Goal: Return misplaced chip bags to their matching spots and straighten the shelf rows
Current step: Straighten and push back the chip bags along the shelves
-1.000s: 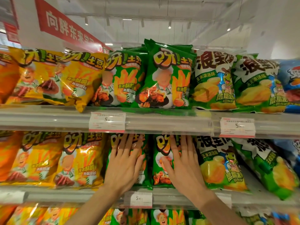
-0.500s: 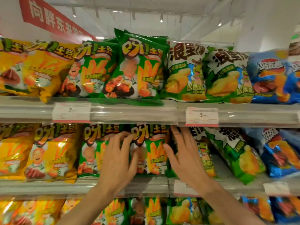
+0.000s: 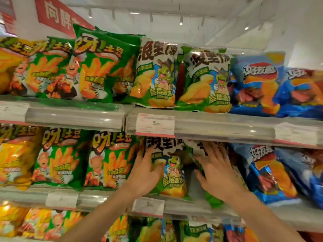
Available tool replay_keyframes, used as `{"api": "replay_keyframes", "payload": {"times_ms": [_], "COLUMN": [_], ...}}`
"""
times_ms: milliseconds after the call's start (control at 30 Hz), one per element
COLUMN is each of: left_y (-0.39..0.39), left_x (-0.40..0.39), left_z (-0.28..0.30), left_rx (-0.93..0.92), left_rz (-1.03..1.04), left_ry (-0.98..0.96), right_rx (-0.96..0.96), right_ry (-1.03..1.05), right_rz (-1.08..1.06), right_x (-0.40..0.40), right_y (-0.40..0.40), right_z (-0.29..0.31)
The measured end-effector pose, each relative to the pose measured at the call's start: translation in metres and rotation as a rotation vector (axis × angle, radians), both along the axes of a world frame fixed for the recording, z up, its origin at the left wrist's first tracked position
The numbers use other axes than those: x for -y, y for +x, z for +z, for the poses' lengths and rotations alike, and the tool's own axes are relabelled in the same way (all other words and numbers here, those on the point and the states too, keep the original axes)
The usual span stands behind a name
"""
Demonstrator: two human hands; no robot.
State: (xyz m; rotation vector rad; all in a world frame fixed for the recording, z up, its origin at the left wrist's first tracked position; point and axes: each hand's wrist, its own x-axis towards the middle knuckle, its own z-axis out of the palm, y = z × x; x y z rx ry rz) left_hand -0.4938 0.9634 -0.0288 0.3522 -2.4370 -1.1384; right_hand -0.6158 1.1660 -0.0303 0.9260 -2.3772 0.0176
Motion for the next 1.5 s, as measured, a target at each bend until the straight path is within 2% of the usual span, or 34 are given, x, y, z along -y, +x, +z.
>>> {"api": "replay_keyframes", "payload": {"times_ms": [67,167,300,767,967,1100,1233,1300,1367,1433,1500], "left_y": [-0.008,-0.012,-0.014,-0.005,-0.008,0.002,0.024,0.031,0.035,0.035,0.034], "left_x": [0.000,0.001,0.001,-0.008,-0.005,-0.005,-0.001,0.000,0.000,0.000,0.001], "left_z": [0.000,0.001,0.001,-0.014,0.009,0.016,0.007,0.001,-0.004,-0.008,-0.010], "left_rx": [0.016,0.015,0.019,-0.270,-0.419,-0.445,-0.407,-0.397,-0.388,-0.384,-0.378], "left_rz": [0.029,0.084,0.070,0.057,0.142,0.136,0.094,0.065,0.044,0.030,0.025], "left_ry": [0.067,0.056,0.132,0.142,0.036,0.091,0.146,0.156,0.174,0.198,0.227], "right_rx": [0.013,0.027,0.052,0.130,0.209,0.213,0.260,0.230,0.179,0.342,0.661], "right_ry": [-0.021,-0.056,-0.075,-0.197,-0.206,-0.239,-0.177,-0.256,-0.453,-0.611,-0.595], "right_rz": [-0.057,-0.125,-0.185,-0.135,-0.171,-0.135,-0.128,-0.051,0.090,0.216,0.268], "right_x": [0.001,0.005,0.014,0.011,0.016,0.011,0.008,0.008,0.007,0.004,0.002], "right_y": [-0.003,-0.009,-0.015,-0.018,-0.025,-0.026,-0.022,-0.014,0.000,0.024,0.048], "right_z": [-0.002,-0.001,-0.002,0.001,0.011,0.012,0.007,0.006,0.007,0.017,0.028]}}
